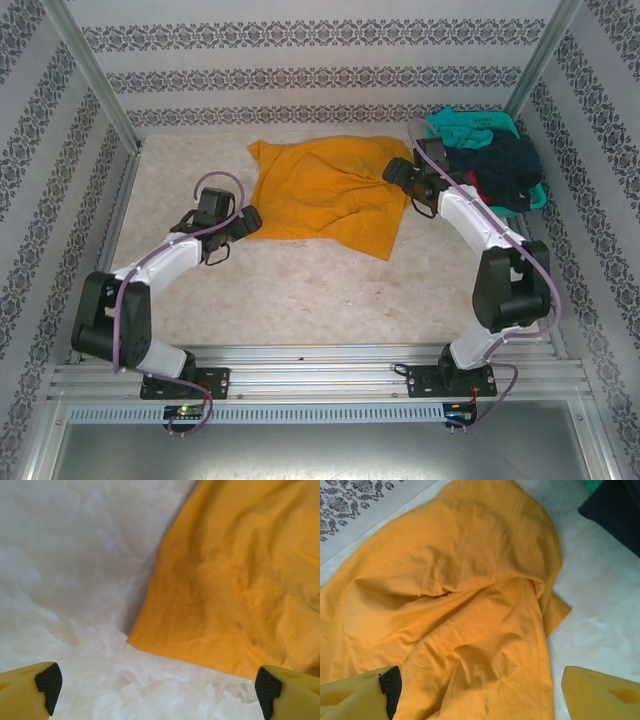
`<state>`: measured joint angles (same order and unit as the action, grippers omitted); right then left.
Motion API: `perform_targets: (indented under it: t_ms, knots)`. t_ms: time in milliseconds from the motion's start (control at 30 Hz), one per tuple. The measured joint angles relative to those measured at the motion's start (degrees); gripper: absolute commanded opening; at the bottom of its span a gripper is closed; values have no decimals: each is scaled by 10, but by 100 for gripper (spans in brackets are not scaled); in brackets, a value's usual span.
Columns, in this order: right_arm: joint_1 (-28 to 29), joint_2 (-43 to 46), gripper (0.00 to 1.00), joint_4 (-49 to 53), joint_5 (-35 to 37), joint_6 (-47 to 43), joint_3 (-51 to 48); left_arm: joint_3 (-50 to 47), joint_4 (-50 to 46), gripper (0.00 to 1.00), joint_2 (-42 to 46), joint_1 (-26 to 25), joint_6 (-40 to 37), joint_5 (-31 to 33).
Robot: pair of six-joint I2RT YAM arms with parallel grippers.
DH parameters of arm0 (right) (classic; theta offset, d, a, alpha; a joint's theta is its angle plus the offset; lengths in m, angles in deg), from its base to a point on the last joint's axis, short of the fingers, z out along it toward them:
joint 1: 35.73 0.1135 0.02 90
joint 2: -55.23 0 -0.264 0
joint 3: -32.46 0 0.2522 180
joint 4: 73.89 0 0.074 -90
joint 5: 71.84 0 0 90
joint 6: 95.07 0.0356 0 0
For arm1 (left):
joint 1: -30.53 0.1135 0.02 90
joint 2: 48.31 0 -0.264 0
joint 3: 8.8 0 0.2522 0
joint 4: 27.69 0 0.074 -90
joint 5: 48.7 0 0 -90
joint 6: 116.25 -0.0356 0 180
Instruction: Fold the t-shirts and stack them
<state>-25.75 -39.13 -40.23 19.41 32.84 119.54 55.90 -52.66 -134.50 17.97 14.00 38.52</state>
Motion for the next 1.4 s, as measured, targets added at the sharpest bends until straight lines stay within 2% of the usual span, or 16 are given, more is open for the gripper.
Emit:
perform_targets:
  t_ms: [67, 233, 533, 633, 733, 800, 867, 933, 1033, 1067, 1233, 1400]
  knots:
    - [8, 15, 80, 0, 1, 5, -25, 18, -15, 98, -31, -2, 32, -2]
    - [22, 20, 76, 10, -9, 15, -82, 83, -59, 84, -96, -14, 87, -5]
    - [28, -3, 73, 34, -54, 16, -118, 156, -82, 61, -186, -21, 127, -24]
    - [38, -26, 66, 38, -68, 13, -118, 156, -84, 54, -201, -21, 139, -25]
    - [46, -51, 59, 38, -79, 12, -118, 158, -84, 37, -209, -21, 149, -30]
    - [49, -71, 54, 41, -85, 11, -114, 163, -83, 22, -218, -21, 156, -33]
    - [49, -91, 50, 45, -86, 10, -103, 164, -81, 11, -223, -21, 161, -32]
    - [49, -109, 41, 47, -87, 7, -89, 165, -80, 0, -225, -21, 165, -32]
    - [49, -132, 16, 48, -93, 3, -66, 166, -77, 0, -225, -21, 167, -32]
    - [48, -139, 2, 47, -99, 3, -58, 166, -77, 0, -225, -21, 167, -32]
    - [43, -144, 0, 43, -113, 9, -32, 171, -78, 0, -221, -21, 160, -20]
    - [27, -63, 0, 24, -102, 8, -4, 234, -98, 0, -188, -20, 131, 10]
